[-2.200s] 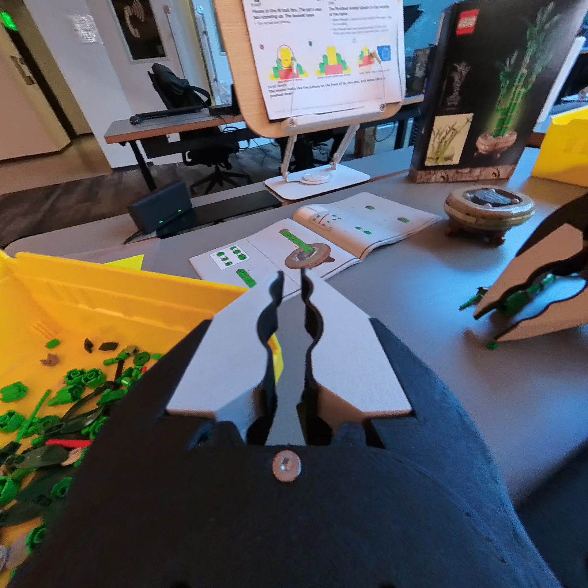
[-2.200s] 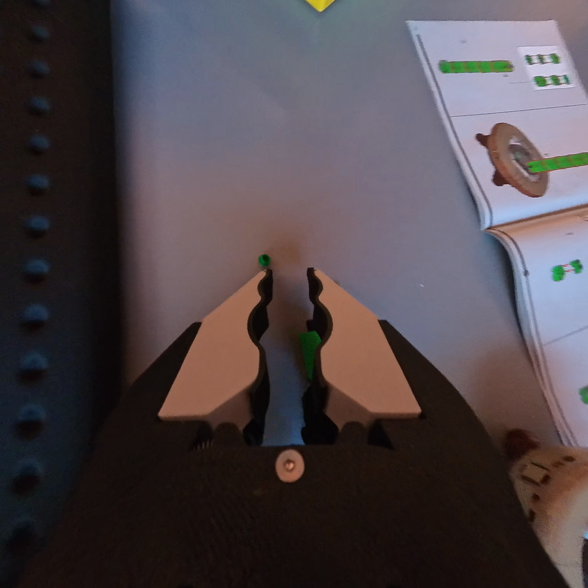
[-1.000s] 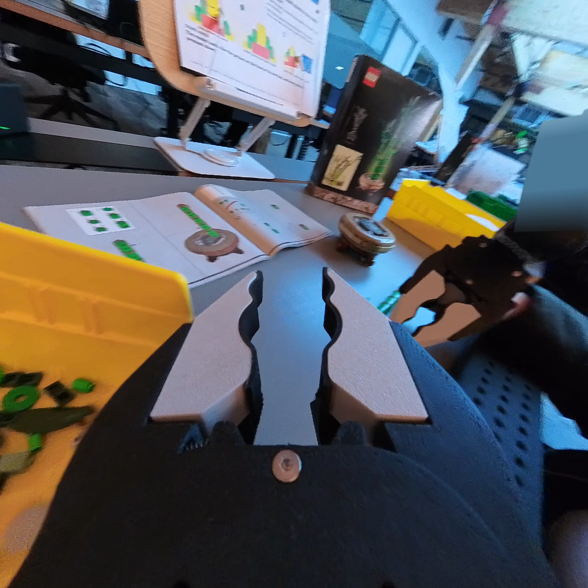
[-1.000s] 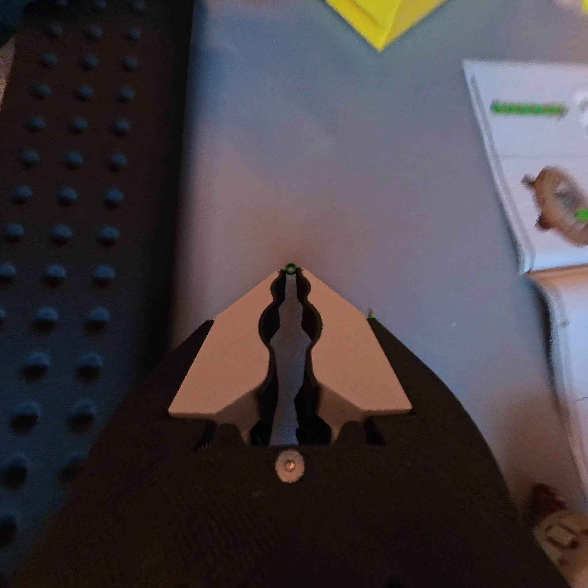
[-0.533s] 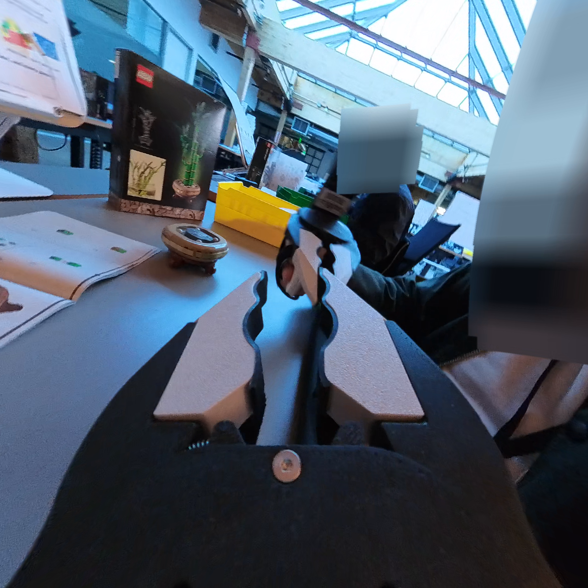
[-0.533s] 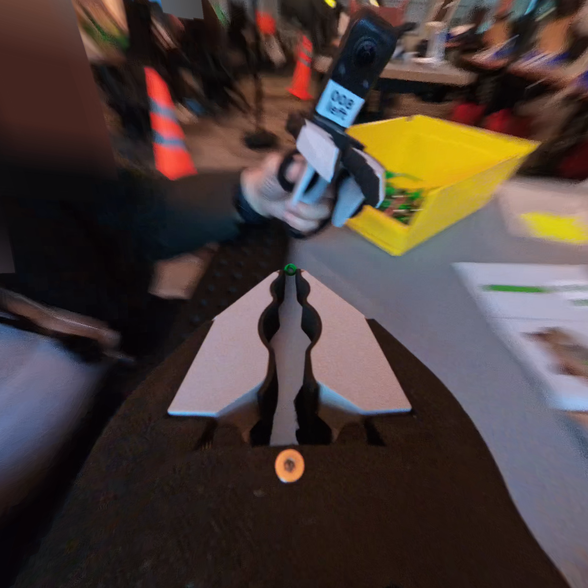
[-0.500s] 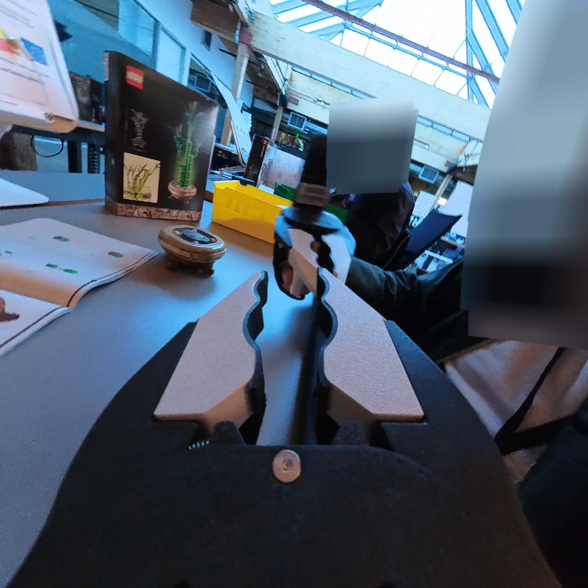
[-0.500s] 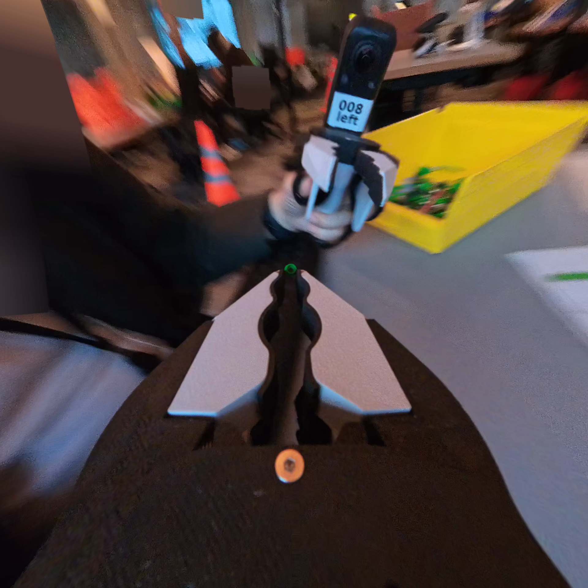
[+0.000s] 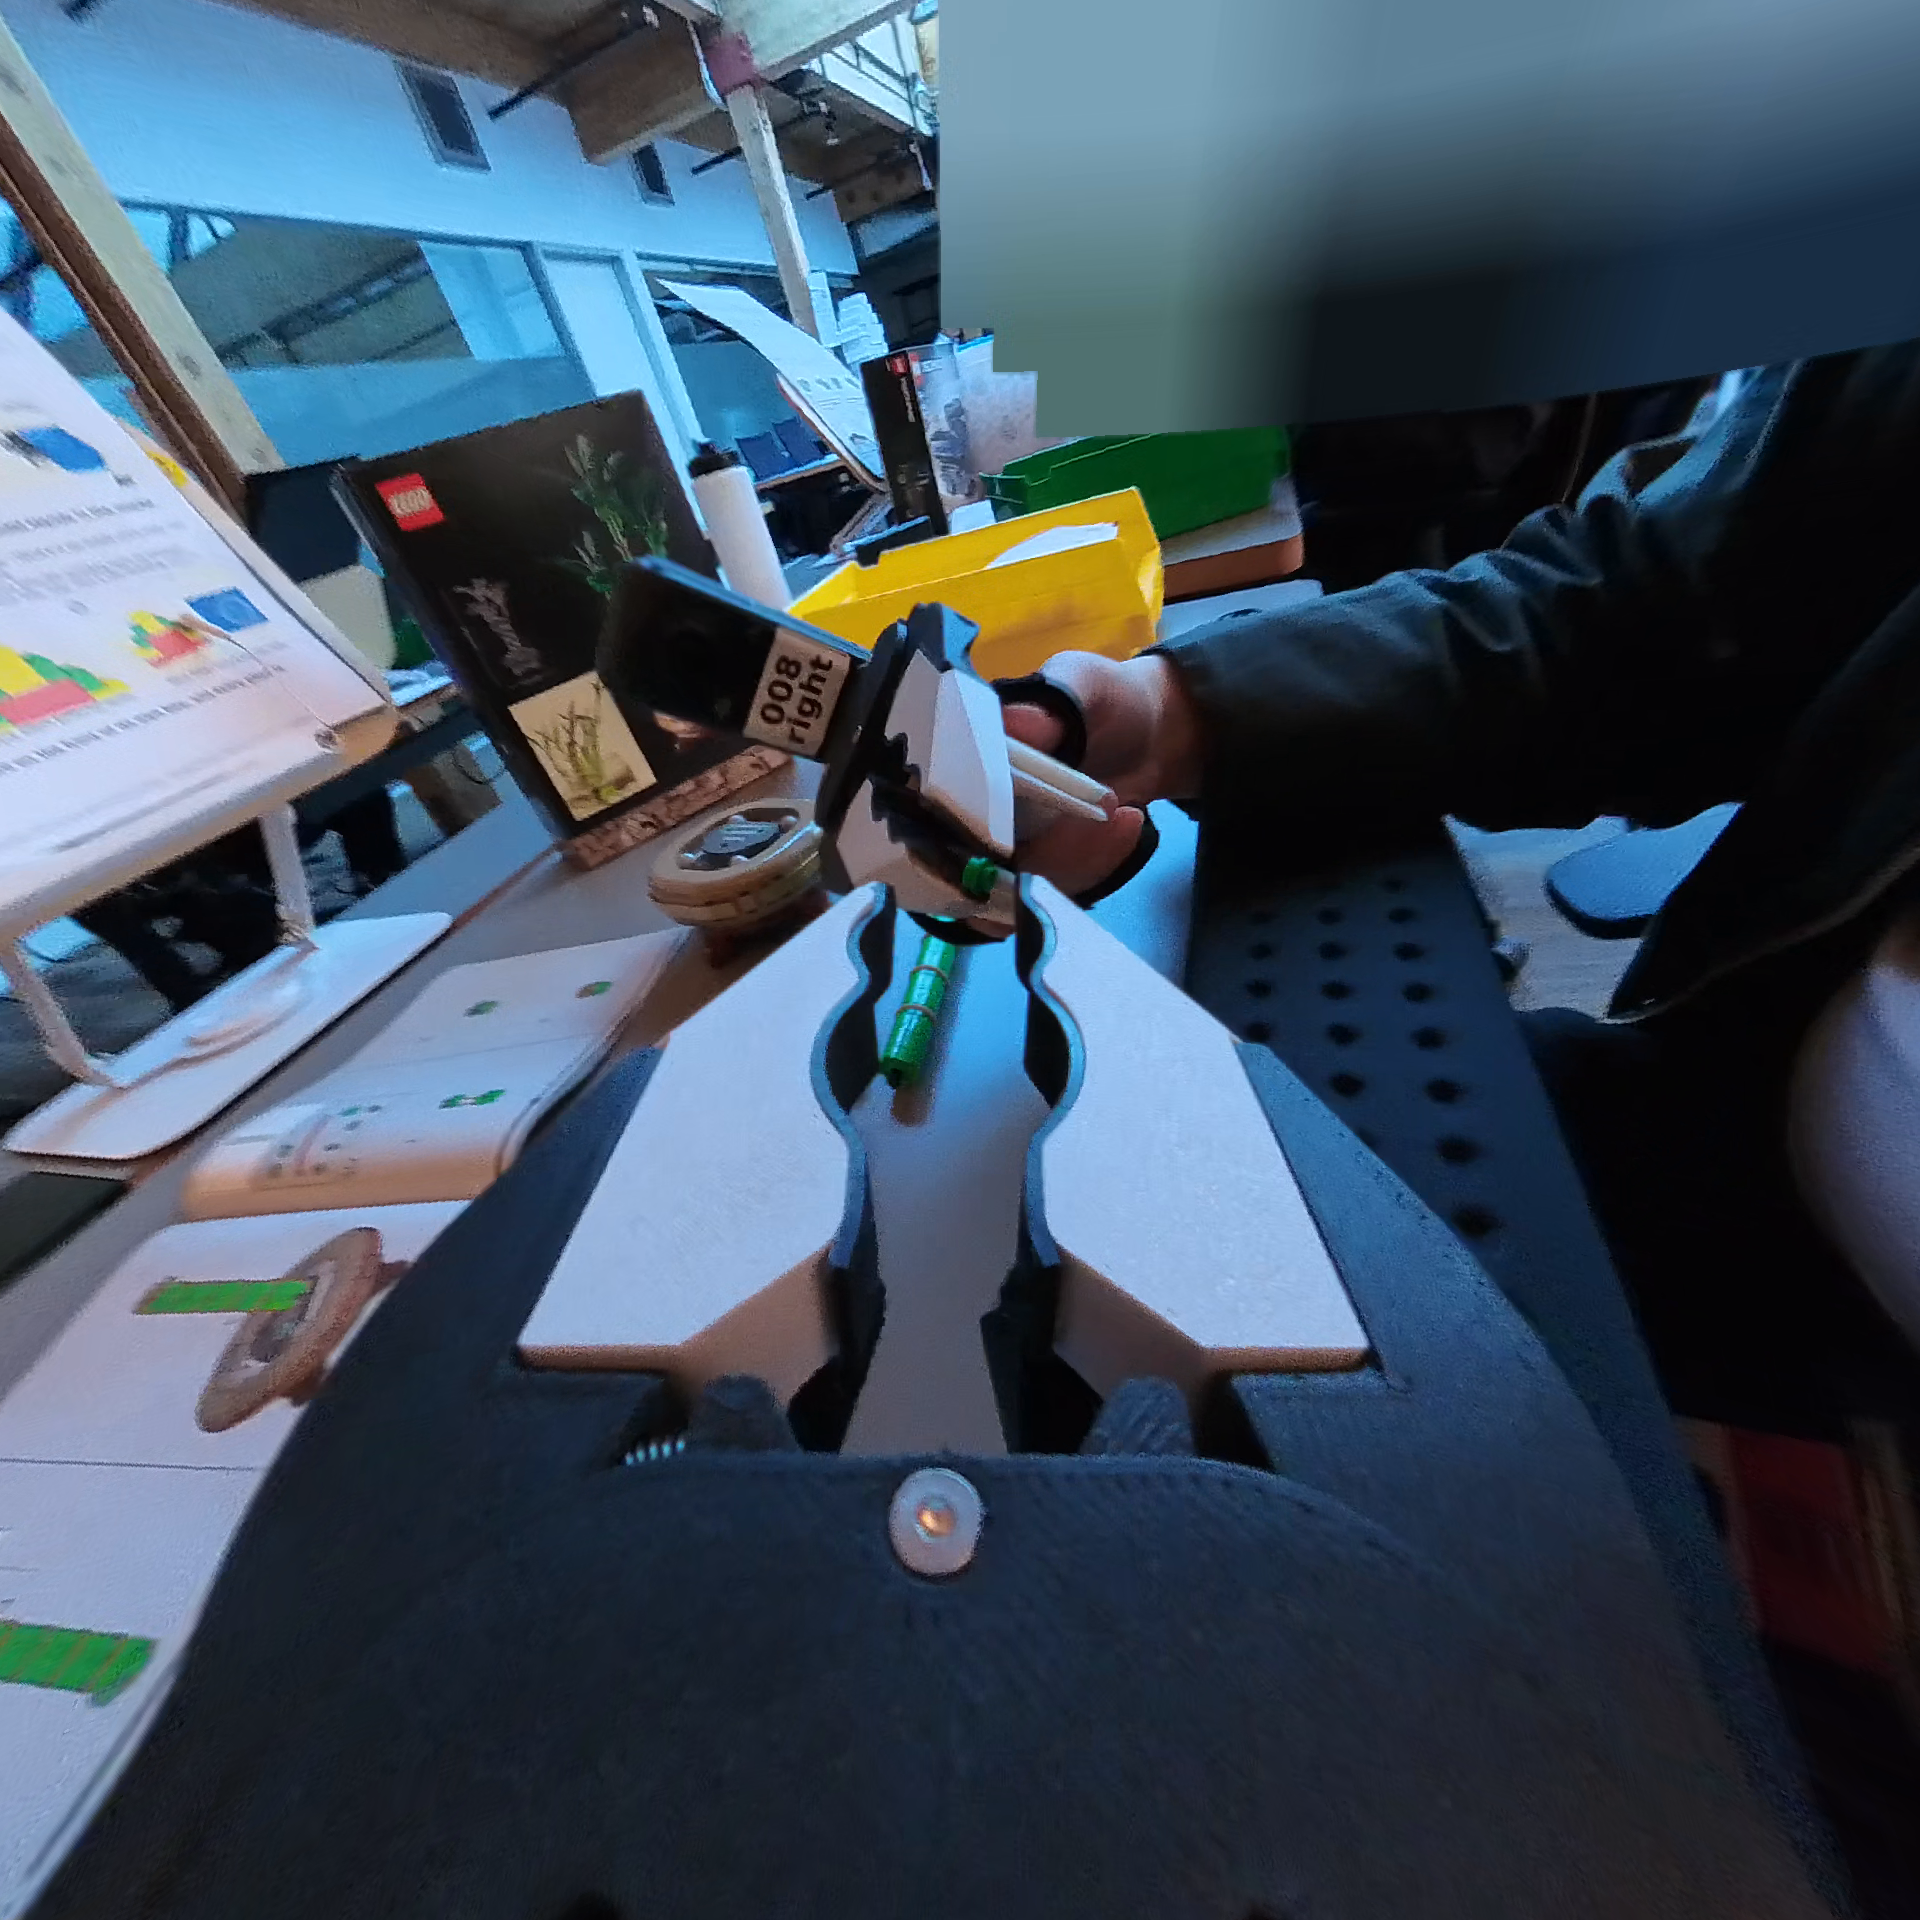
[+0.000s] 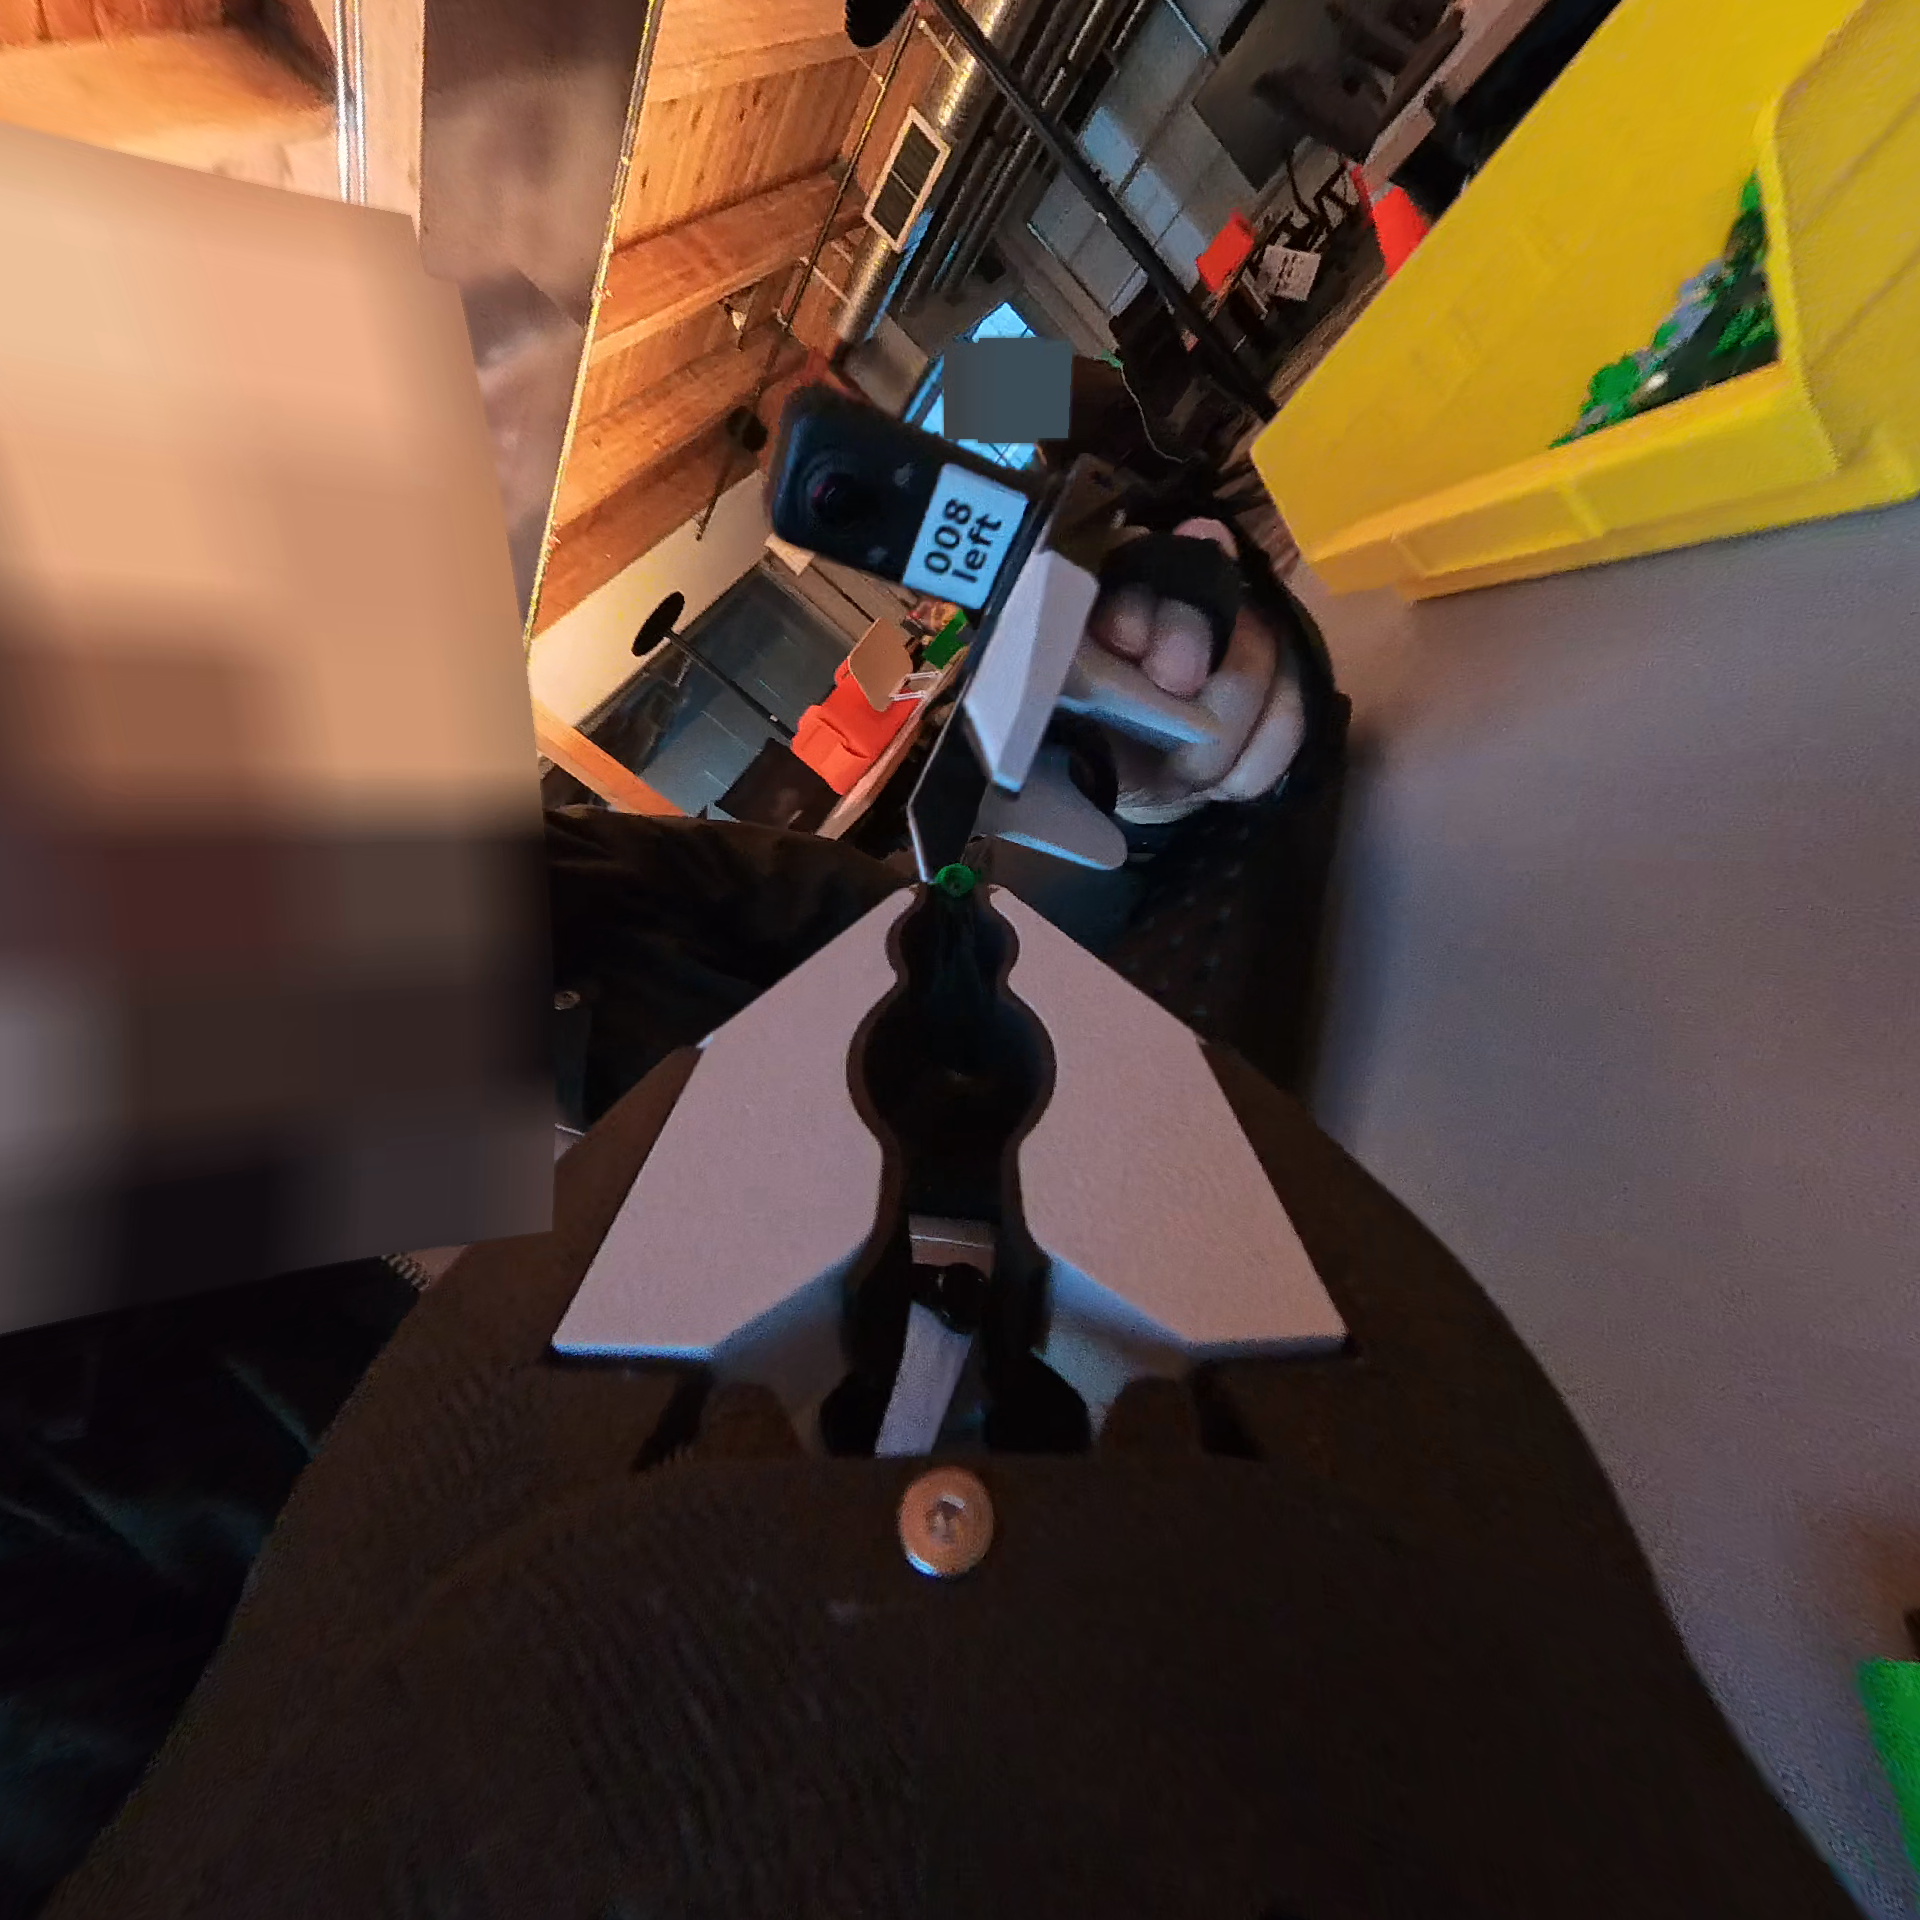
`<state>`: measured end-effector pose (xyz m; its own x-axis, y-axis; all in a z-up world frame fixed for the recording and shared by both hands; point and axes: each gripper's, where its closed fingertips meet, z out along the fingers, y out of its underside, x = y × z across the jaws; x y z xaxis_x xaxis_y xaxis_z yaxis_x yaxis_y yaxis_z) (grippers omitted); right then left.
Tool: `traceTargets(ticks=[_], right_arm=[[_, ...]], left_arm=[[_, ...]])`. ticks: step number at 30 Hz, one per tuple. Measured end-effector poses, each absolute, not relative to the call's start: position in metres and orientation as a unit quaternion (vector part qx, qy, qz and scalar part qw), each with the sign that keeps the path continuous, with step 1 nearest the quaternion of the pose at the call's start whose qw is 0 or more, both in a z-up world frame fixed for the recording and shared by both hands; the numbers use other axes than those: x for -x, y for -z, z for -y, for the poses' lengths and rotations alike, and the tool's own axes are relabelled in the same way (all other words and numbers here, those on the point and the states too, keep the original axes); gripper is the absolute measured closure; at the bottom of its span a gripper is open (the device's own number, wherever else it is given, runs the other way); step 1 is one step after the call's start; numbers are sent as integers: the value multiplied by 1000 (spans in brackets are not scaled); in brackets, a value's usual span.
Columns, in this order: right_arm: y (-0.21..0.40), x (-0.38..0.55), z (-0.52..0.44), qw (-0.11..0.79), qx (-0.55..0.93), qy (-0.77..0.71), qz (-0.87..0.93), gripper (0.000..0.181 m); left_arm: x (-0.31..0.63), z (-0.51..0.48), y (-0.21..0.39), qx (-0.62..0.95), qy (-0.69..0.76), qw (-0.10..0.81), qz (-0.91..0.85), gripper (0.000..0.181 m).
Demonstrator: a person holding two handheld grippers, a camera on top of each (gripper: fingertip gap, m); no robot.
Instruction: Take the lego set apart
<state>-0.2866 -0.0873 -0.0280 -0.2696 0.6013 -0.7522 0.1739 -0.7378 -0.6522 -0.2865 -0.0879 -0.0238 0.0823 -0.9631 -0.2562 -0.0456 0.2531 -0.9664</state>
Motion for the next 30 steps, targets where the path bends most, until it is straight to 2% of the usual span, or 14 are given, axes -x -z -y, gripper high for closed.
traceTargets(ticks=[2,7,10,14,15,17,19,22,24,27,30], right_arm=[[32,288,86,138,594,-723,325,176],[36,290,89,125,599,-720,327,176],[39,291,91,116,603,-717,330,176],[40,291,91,113,602,-718,329,176],[41,291,91,115,603,-718,328,174],[42,292,86,123,609,-715,320,153],[39,289,81,140,607,-715,317,150],[26,280,66,206,600,-709,309,152],[23,272,47,295,610,-665,313,159],[24,255,18,443,635,-535,337,171],[26,238,0,522,655,-420,349,179]], left_arm=[[285,89,26,457,384,580,-555,165],[280,92,35,461,382,560,-573,163],[279,96,39,456,377,556,-584,174],[279,96,40,452,369,559,-589,177],[280,95,40,454,368,558,-589,177],[282,91,41,461,361,561,-585,178],[289,72,38,483,325,588,-561,177],[336,6,17,561,208,681,-422,177],[394,-36,7,620,126,722,-280,177],[479,-69,26,712,16,694,-107,177],[504,-79,58,774,5,631,-59,176]])
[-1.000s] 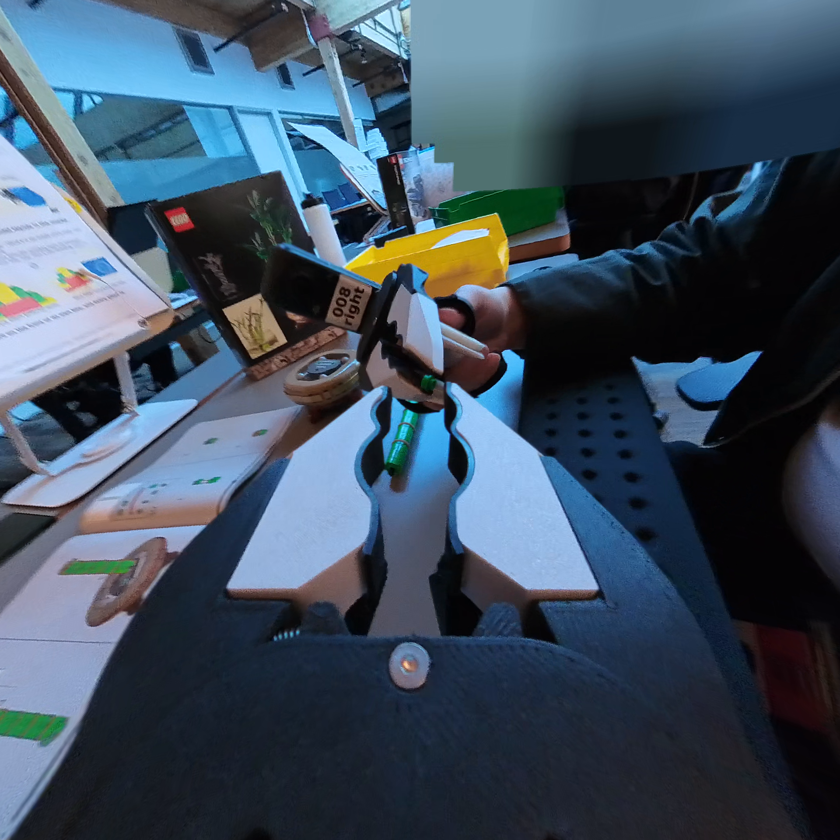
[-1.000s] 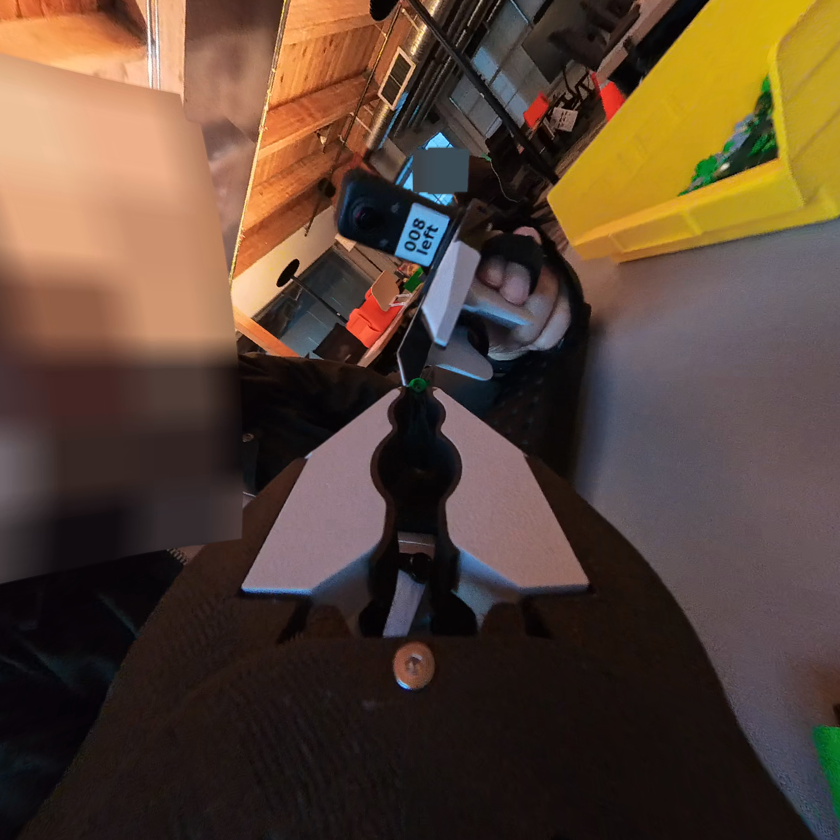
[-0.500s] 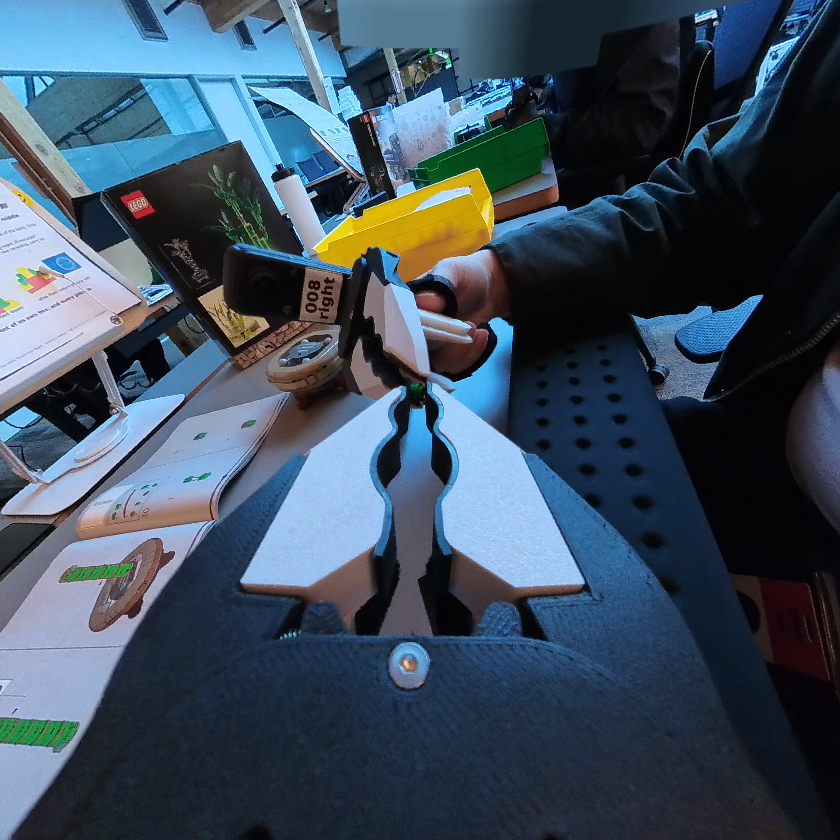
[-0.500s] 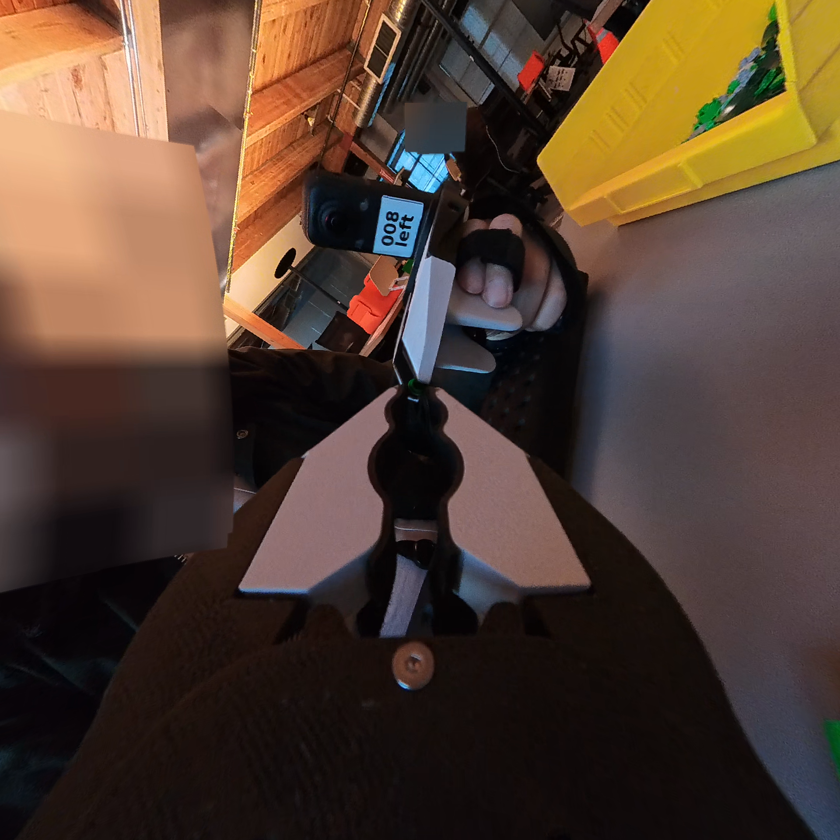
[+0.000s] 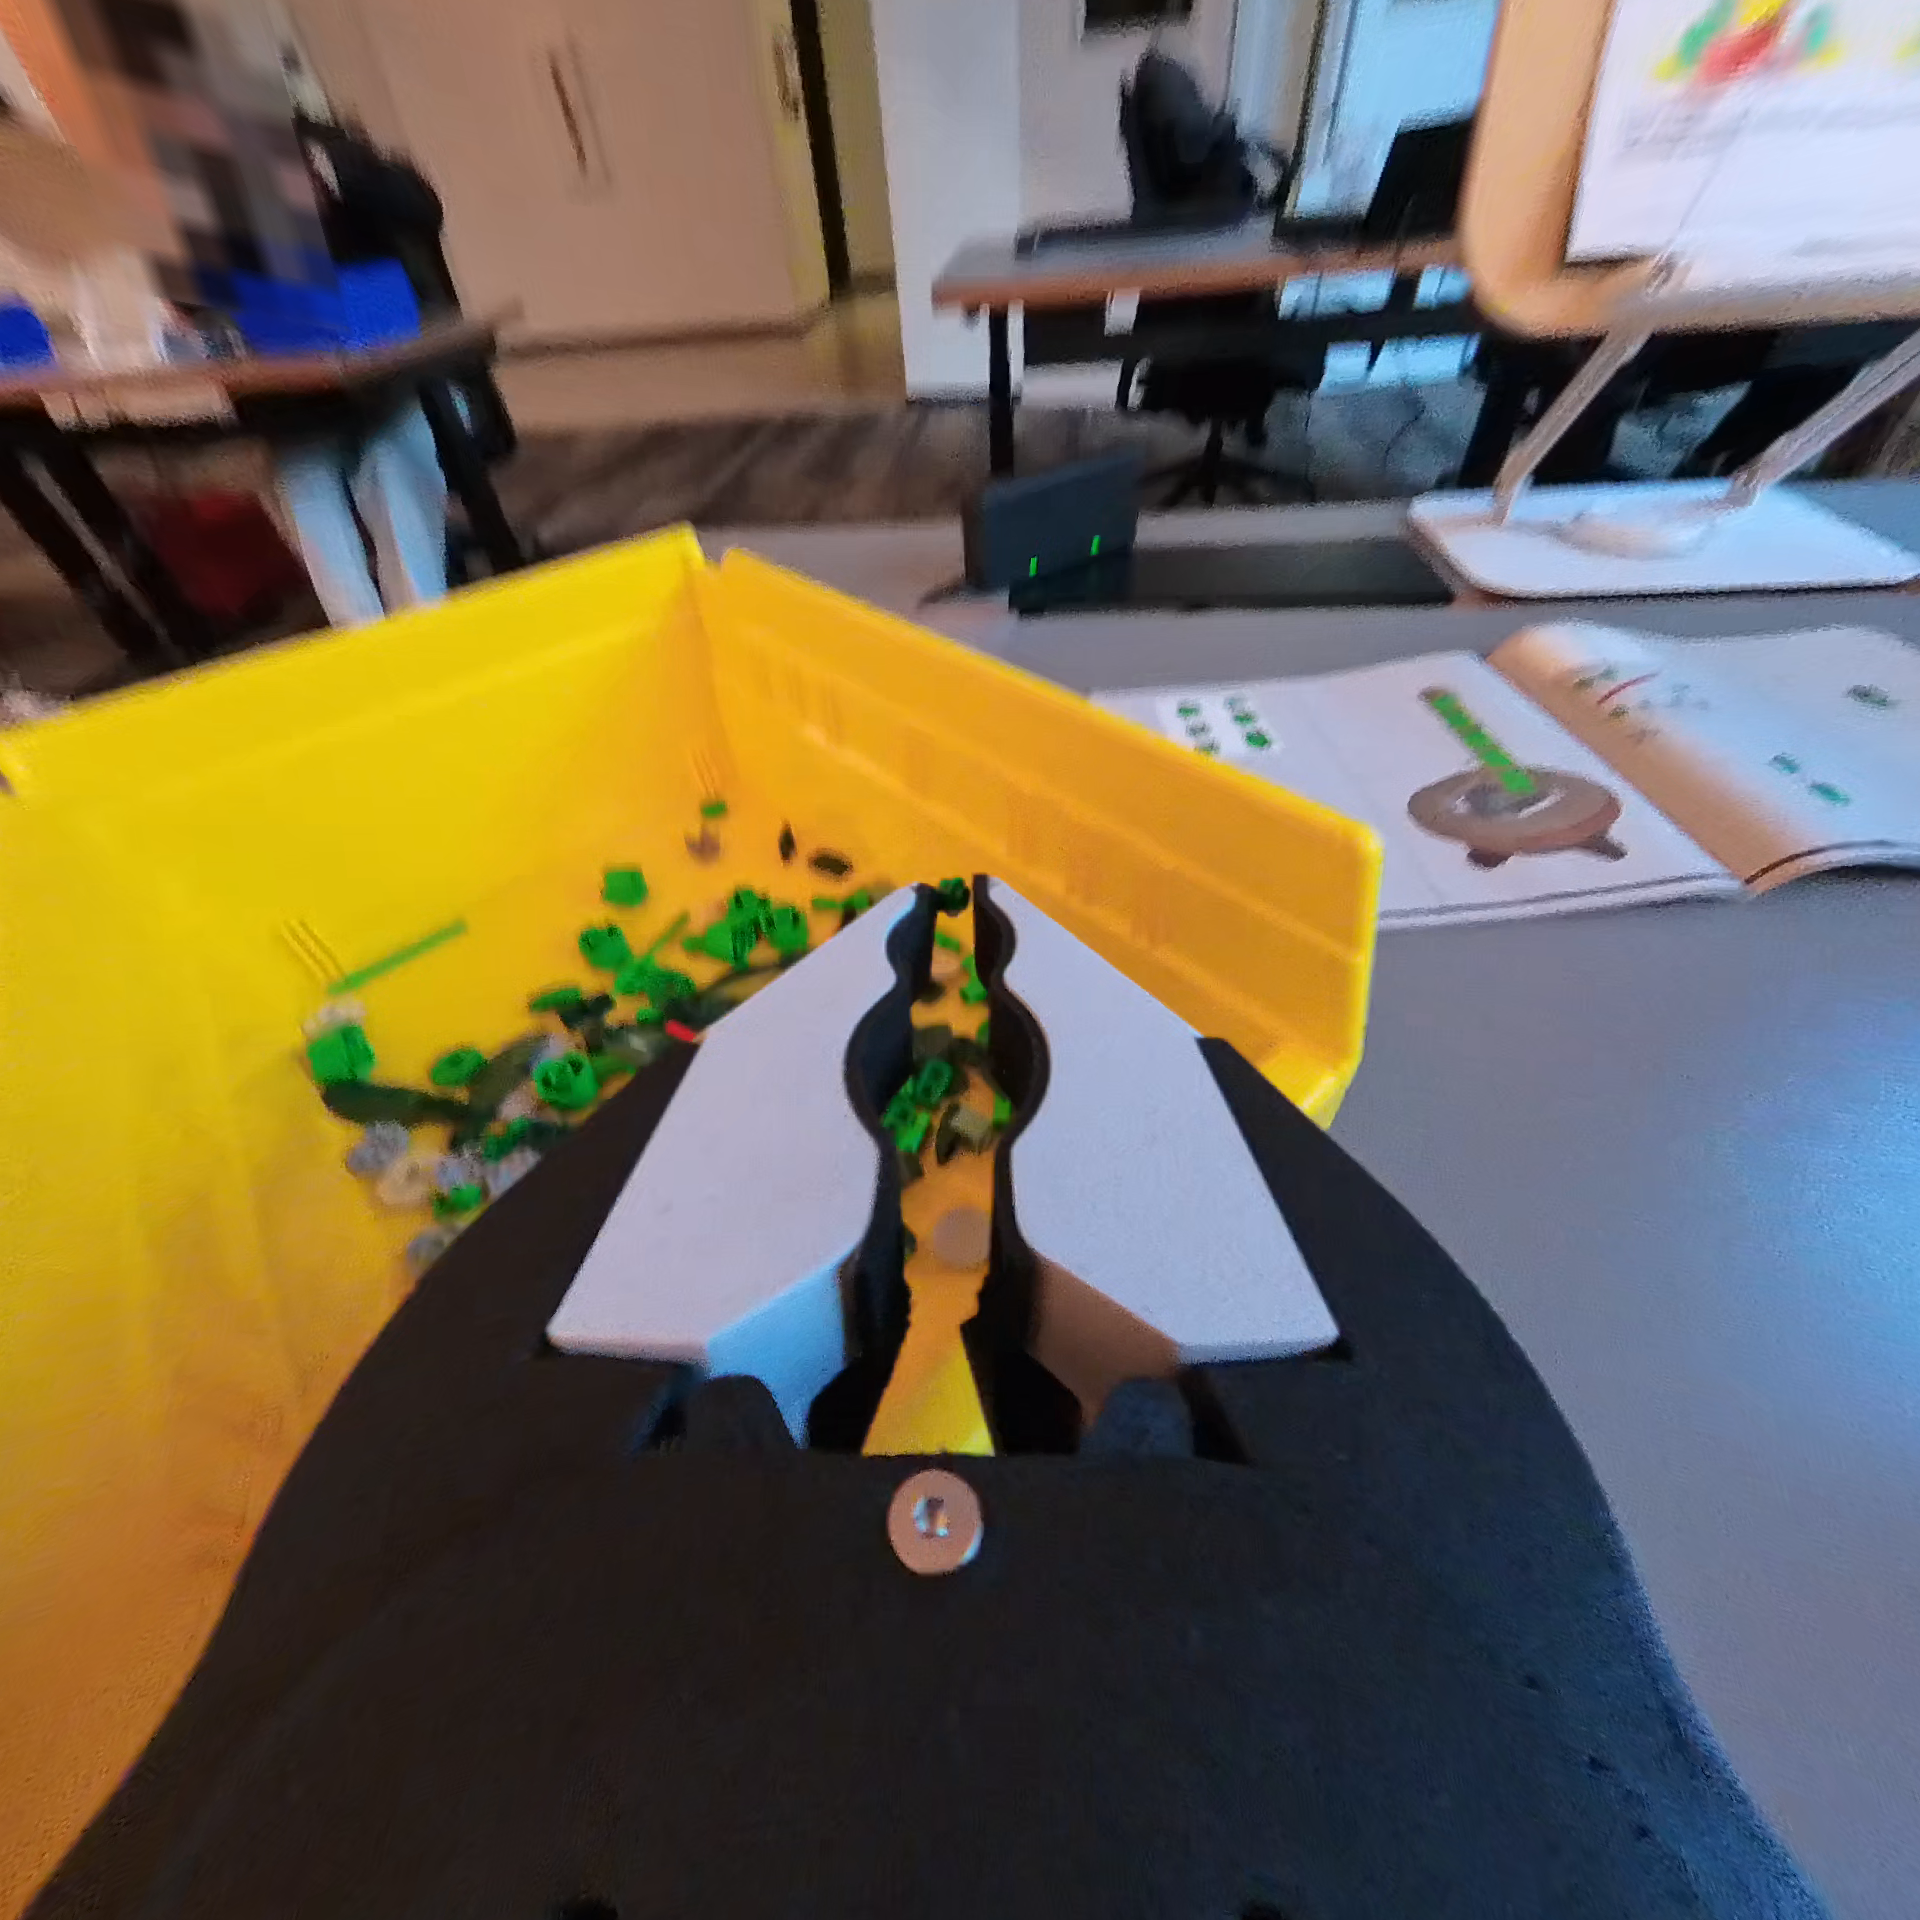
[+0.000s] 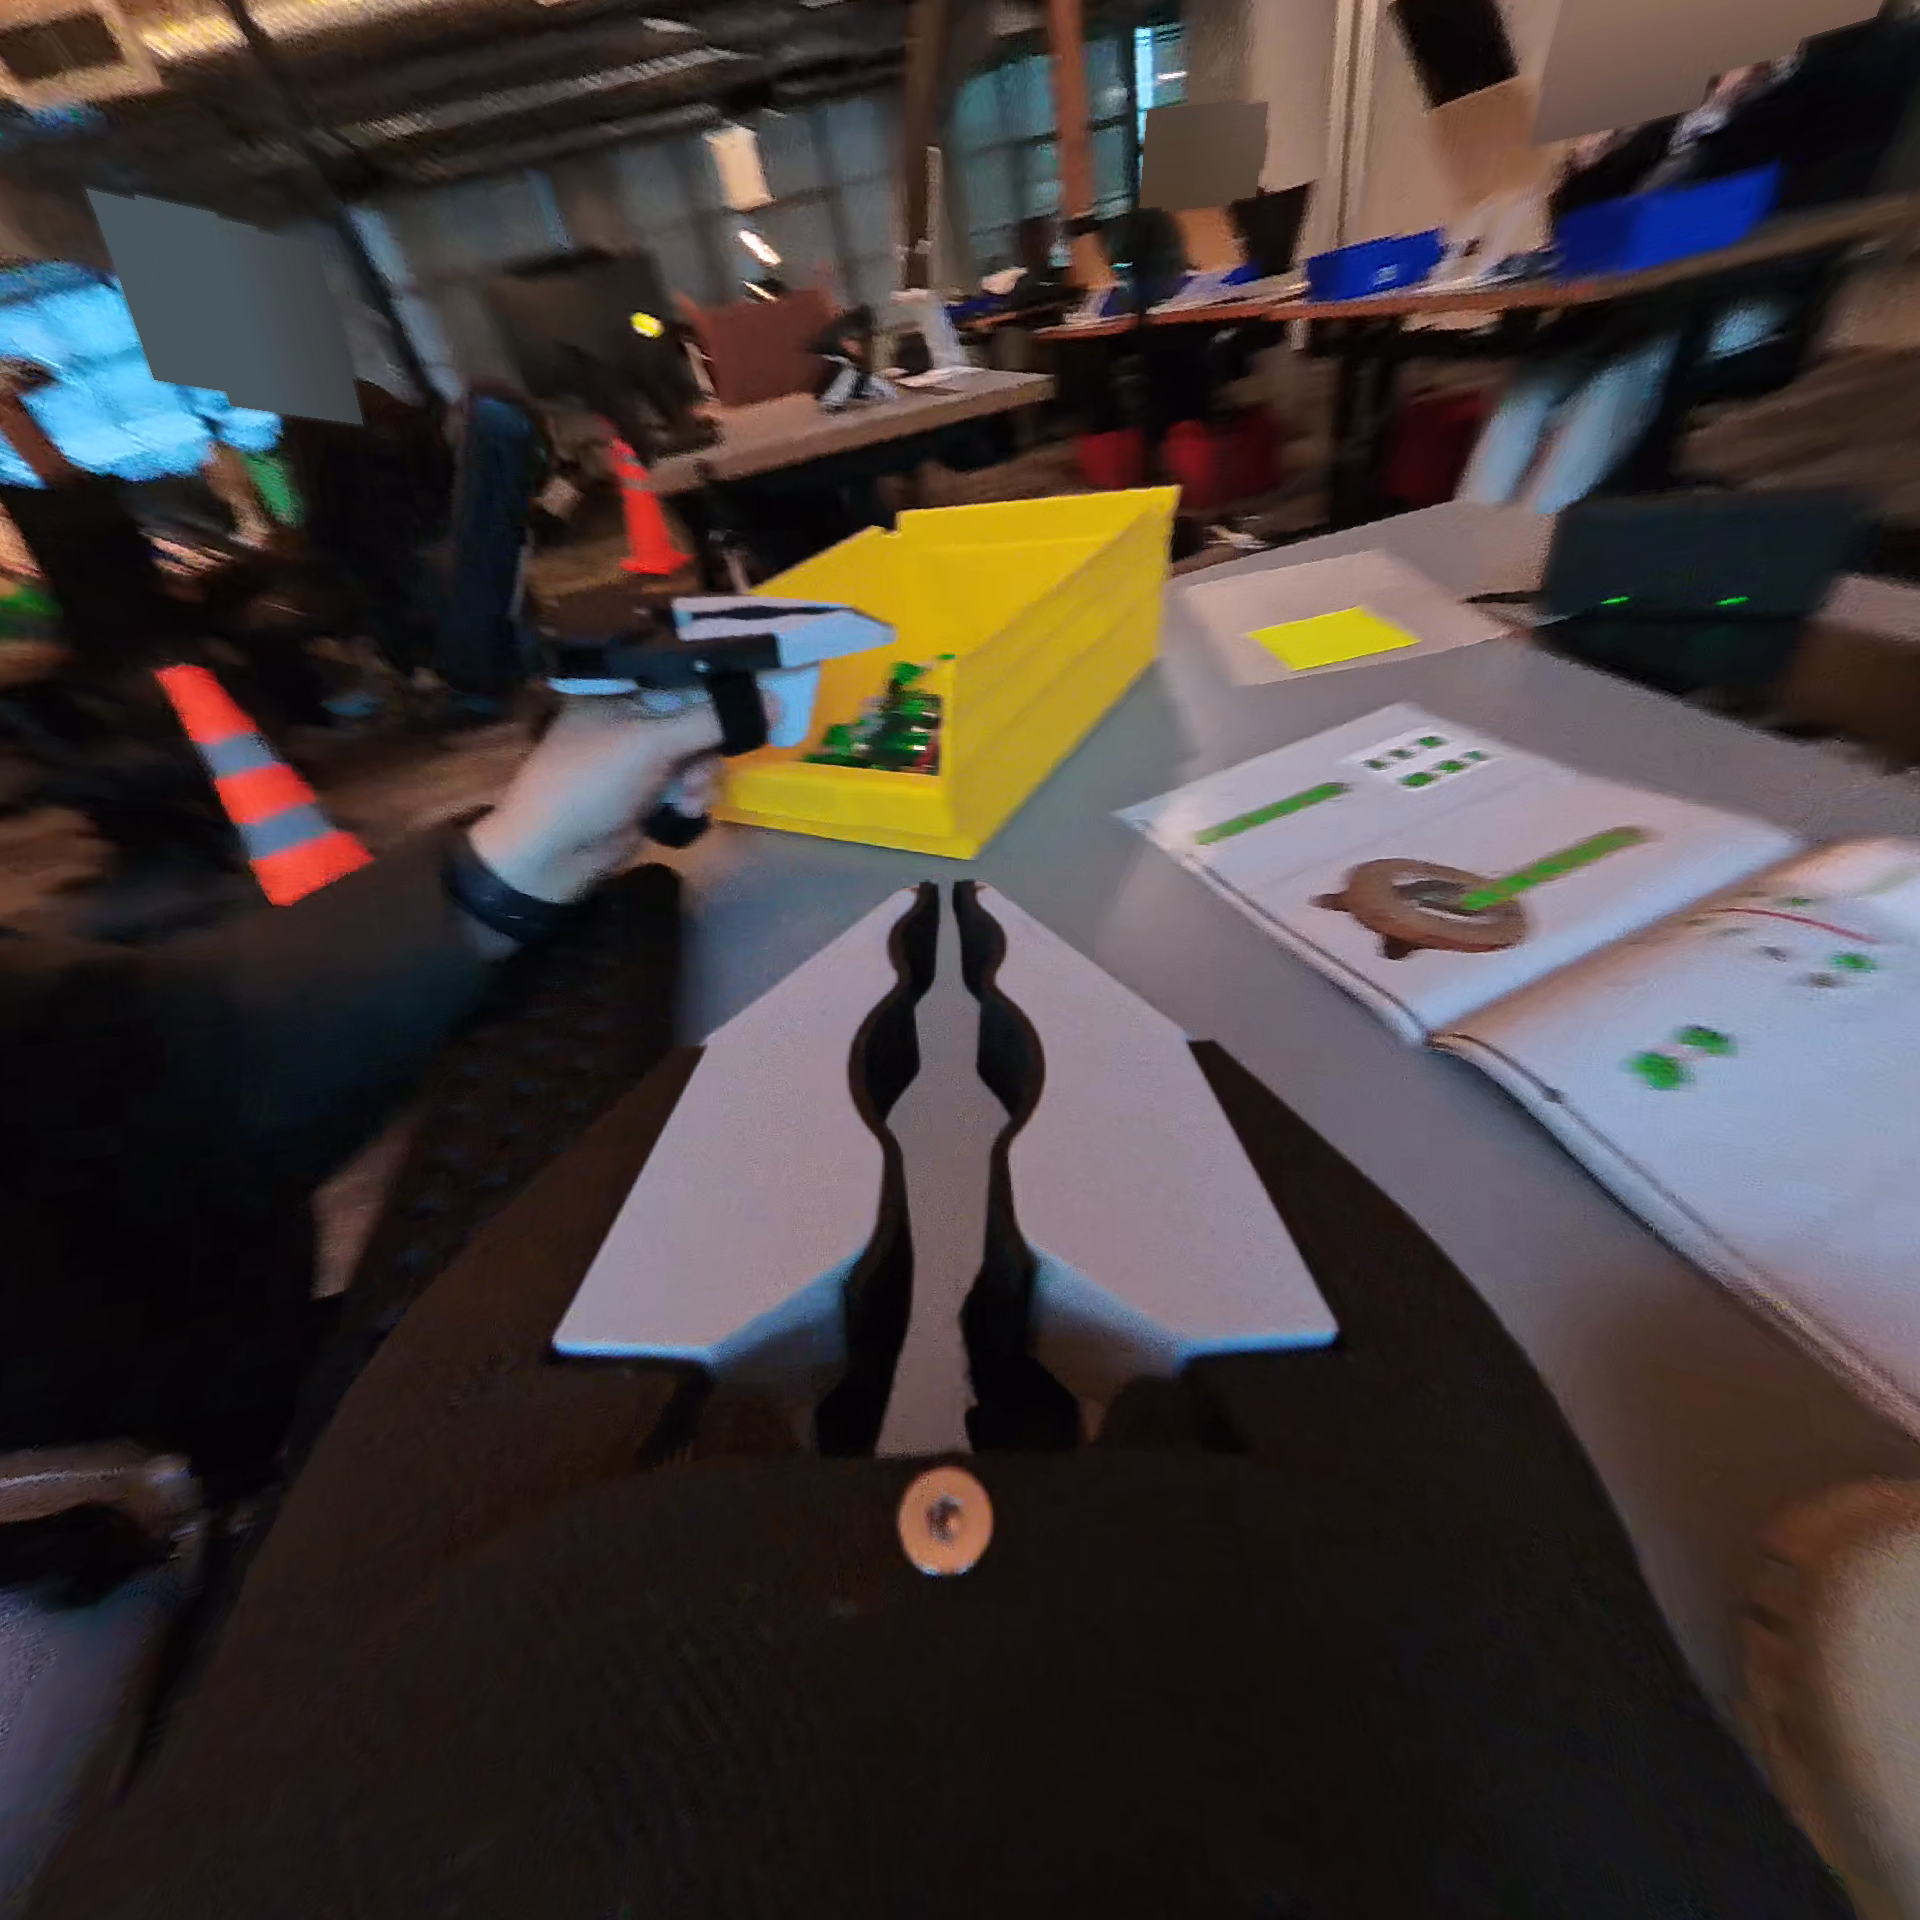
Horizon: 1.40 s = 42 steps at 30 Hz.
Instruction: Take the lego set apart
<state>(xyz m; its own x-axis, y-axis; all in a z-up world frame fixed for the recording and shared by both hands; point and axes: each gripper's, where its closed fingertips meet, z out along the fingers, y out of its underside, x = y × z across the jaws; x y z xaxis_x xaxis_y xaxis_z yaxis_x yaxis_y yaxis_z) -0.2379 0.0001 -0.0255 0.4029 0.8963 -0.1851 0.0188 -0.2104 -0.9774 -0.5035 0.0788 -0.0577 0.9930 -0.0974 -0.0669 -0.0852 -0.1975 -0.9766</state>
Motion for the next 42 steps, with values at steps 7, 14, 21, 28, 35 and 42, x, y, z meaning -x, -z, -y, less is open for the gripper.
traceTargets(ticks=[7,14,21,28,35,42], right_arm=[[39,224,-18,502,701,-412,296,179],[39,182,-47,573,726,-253,285,159],[94,193,-39,466,776,-190,381,181],[128,192,-22,364,806,-183,430,181],[136,181,-15,341,802,-170,461,171],[158,185,-5,286,810,-175,482,169]], left_arm=[[521,-85,70,799,-11,602,-2,142],[458,-62,11,671,154,717,-107,157],[391,-45,31,669,186,668,-269,161],[376,-43,50,680,147,639,-327,163],[372,-42,59,689,146,621,-344,164],[370,-41,62,691,144,616,-350,164]])
